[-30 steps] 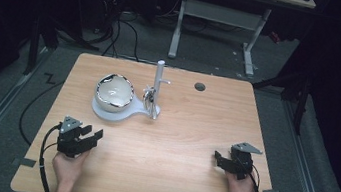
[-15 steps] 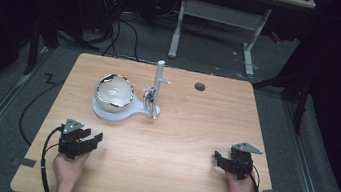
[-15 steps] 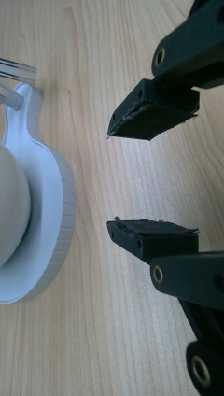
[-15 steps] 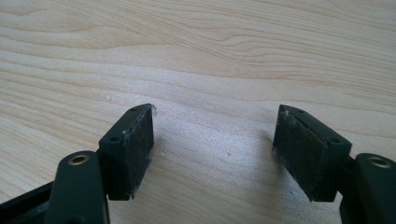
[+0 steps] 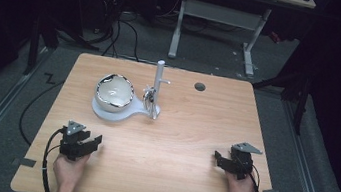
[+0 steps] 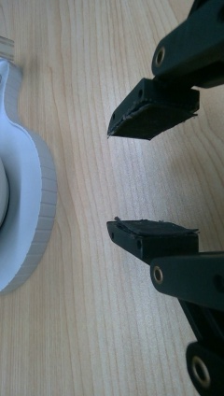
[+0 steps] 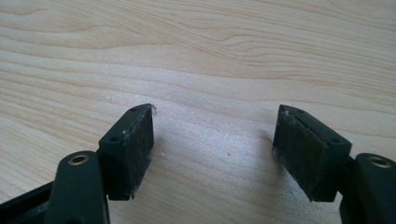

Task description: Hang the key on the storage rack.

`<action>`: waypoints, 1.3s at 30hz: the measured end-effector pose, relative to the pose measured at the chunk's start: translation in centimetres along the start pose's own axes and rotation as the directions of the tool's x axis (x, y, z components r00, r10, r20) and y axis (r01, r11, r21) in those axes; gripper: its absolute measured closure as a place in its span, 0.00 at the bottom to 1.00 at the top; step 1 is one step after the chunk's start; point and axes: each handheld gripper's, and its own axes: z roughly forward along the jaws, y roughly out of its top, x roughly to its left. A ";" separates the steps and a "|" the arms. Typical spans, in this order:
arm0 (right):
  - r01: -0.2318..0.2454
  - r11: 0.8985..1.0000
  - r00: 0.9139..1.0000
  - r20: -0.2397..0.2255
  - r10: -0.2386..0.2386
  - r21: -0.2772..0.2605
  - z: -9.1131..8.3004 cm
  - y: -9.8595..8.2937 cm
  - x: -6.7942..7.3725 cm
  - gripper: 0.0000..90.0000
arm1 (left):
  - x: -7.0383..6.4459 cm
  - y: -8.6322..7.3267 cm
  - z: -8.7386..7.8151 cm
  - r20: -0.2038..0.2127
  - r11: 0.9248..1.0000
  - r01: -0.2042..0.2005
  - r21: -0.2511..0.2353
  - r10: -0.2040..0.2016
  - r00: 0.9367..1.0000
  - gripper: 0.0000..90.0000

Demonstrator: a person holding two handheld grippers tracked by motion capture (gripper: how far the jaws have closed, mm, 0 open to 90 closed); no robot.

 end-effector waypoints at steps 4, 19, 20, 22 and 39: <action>0.002 1.000 1.000 0.000 -0.002 -0.001 0.0 0.0 0.0 0.32 | -0.1 -0.1 0.2 -0.008 1.000 -0.008 0.007 0.008 1.000 0.53; 0.000 1.000 1.000 0.000 0.000 0.000 0.0 0.0 0.0 0.32 | -0.6 -0.8 0.7 -0.047 0.999 -0.042 0.011 0.042 0.998 0.50; 0.000 1.000 1.000 0.000 0.000 0.000 0.0 0.0 0.0 0.32 | -0.7 -0.9 0.8 -0.050 0.999 -0.049 0.005 0.049 0.998 0.50; 0.002 1.000 1.000 0.000 -0.002 -0.001 0.0 0.0 0.0 0.32 | -0.9 -1.0 0.8 -0.061 0.998 -0.064 0.008 0.065 0.996 0.48; 0.002 1.000 1.000 0.000 -0.002 -0.001 0.0 0.0 0.0 0.32 | -1.7 -1.0 1.1 -0.088 0.992 -0.119 0.034 0.121 0.989 0.38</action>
